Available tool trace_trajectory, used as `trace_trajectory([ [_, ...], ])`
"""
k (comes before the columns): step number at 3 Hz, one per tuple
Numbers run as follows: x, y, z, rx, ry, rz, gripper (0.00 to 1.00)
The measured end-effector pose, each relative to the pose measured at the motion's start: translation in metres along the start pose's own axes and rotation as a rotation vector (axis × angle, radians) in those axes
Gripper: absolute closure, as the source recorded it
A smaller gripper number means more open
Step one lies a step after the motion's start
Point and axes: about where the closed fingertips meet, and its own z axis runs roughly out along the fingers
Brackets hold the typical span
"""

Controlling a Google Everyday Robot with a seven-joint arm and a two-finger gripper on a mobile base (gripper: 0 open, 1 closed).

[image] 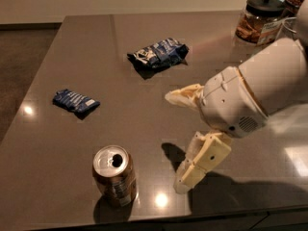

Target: Move orange can near blue chip bag

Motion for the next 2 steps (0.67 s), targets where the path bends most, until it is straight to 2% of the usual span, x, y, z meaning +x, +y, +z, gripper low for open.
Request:
trace_trajectory([
  [1,-0.007,0.012,0.018,-0.011,-0.033,0.022,0.00],
  [2,-0.015,0.025,0.043,-0.051,-0.083,0.038,0.00],
])
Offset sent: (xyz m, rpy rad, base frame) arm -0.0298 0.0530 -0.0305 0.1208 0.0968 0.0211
